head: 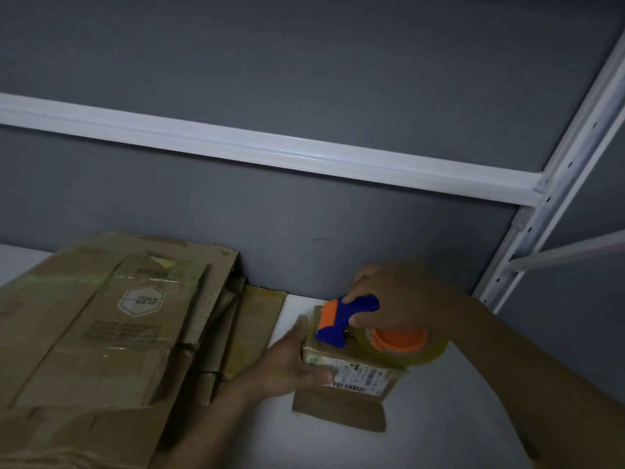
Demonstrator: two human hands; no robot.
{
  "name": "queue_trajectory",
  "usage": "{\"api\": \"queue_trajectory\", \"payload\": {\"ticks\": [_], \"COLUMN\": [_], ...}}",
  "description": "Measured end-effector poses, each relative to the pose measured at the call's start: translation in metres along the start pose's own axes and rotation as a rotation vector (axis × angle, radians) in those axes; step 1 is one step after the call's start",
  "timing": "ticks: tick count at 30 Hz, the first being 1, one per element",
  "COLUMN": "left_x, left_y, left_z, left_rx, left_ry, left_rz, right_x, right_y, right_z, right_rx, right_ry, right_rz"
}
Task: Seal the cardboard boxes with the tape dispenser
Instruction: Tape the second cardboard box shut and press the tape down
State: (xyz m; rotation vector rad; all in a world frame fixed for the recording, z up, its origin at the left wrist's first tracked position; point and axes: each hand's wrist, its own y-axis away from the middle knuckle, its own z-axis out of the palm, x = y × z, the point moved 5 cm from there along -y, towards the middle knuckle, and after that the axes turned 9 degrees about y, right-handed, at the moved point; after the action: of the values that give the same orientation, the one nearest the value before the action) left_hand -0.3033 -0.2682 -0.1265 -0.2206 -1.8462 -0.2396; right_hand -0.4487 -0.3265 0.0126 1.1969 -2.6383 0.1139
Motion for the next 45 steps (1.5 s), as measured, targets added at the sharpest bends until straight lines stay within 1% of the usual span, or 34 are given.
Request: {"api": "queue_trajectory", "payload": {"ticks": [2,4,5,7,10,16,19,22,26,27,28,30,31,32,35,37,40,43,45], "left_x": [0.013,0.026,0.029,0.031,0.024,0.017,0.005,-0.001,0.003,0.005,0.008,0.015,0.021,0.027,0.029,0.024,0.028,0.022,0.023], "left_y": [-0.006,-0.014,-0.017,-0.020,-0.019,-0.014,-0.005,0.003,0.003,0.003,0.002,-0.001,-0.002,-0.005,-0.015,-0.020,-0.022,-0.025,-0.027], "left_z": [-0.007,-0.007,-0.006,-0.007,-0.009,-0.010,-0.025,-0.036,-0.045,-0.047,-0.048,-0.044,-0.038,-0.029,-0.002,0.002,-0.002,-0.010,-0.014], "left_rx": [0.055,0.016,0.009,0.048,0.059,0.050,0.103,0.060,-0.004,-0.006,-0.007,-0.011,-0.023,-0.042,-0.101,-0.066,0.020,-0.009,0.015], "left_ry": [-0.003,-0.032,-0.039,-0.027,0.048,0.103,0.131,0.124,-0.031,-0.120,-0.282,-0.720,-0.889,-0.987,-1.096,-1.158,-1.116,-1.079,-1.034], "left_rz": [0.056,0.129,0.151,0.178,0.215,0.168,0.090,0.063,0.066,0.048,0.023,0.007,0.021,0.031,0.050,0.099,0.200,0.182,0.223], "right_x": [0.008,0.012,0.013,0.015,0.019,0.025,0.036,0.038,0.033,0.033,0.033,0.031,0.029,0.028,0.025,0.025,0.028,0.033,0.036], "right_y": [0.005,0.010,0.011,0.015,0.022,0.037,0.046,0.046,0.043,0.043,0.044,0.045,0.045,0.045,0.046,0.047,0.051,0.058,0.065], "right_z": [0.000,0.002,0.001,-0.001,-0.005,-0.008,-0.010,-0.002,0.015,0.017,0.018,0.019,0.018,0.018,0.017,0.019,0.023,0.020,0.018], "right_rx": [-0.053,-0.084,-0.083,-0.079,-0.084,-0.118,-0.157,-0.171,-0.150,-0.144,-0.146,-0.138,-0.127,-0.118,-0.095,-0.088,-0.093,-0.097,-0.112], "right_ry": [-0.015,0.023,0.038,0.037,-0.010,-0.111,-0.045,0.001,-0.035,-0.051,-0.068,-0.052,-0.031,-0.021,-0.050,-0.074,-0.142,-0.210,-0.240], "right_rz": [-0.004,-0.003,0.002,0.011,0.012,0.032,0.072,0.082,0.079,0.090,0.101,0.096,0.086,0.082,0.088,0.097,0.129,0.152,0.174]}}
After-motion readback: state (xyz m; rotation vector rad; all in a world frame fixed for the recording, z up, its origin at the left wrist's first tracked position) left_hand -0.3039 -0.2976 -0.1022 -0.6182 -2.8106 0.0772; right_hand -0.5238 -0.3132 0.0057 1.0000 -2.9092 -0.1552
